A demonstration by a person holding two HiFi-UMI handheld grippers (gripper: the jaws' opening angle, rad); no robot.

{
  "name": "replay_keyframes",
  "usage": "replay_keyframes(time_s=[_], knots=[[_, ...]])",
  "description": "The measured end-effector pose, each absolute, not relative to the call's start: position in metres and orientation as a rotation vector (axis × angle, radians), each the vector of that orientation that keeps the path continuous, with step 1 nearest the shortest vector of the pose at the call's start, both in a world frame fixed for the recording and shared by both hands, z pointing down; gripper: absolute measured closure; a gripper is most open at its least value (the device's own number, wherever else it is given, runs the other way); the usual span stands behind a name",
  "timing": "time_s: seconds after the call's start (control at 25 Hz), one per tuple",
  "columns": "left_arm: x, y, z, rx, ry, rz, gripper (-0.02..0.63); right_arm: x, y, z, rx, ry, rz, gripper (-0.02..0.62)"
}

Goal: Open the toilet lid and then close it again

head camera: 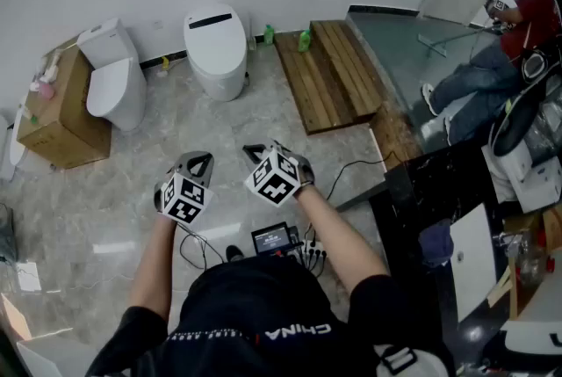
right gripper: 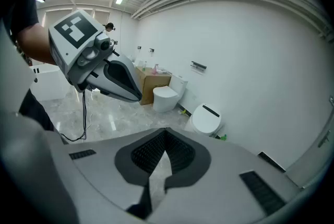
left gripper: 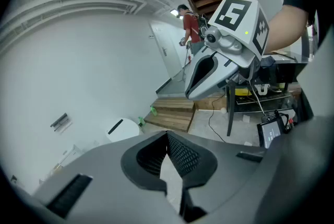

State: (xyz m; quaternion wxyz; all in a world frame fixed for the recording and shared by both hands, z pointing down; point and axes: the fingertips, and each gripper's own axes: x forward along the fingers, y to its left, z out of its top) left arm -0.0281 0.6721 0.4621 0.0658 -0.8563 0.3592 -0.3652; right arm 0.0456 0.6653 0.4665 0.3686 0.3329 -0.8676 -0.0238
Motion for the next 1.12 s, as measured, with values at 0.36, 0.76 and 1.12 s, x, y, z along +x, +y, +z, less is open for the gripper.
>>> replay_keyframes(time_s=[0.36, 0.76, 1.12], knots=[[-0.0262, 0.6728, 0.4633, -2.585, 1.061, -1.093, 0.595, 0.0453, 0.6668, 0.4664, 0.865, -2.222, -0.073, 0.581], [-0.0271, 0.6707, 0.4675, -2.595, 1.073, -1.1, 0.595, 0.0438, 0.6689, 0.4699, 0.85, -2.241, -0.038, 0.58], [-0.0294, 0.6649, 0.4713, -2.583, 1.08, -1.128, 0.595, 0.0435, 0.6648, 0.4745, 0.816, -2.241, -0.04, 0.58]])
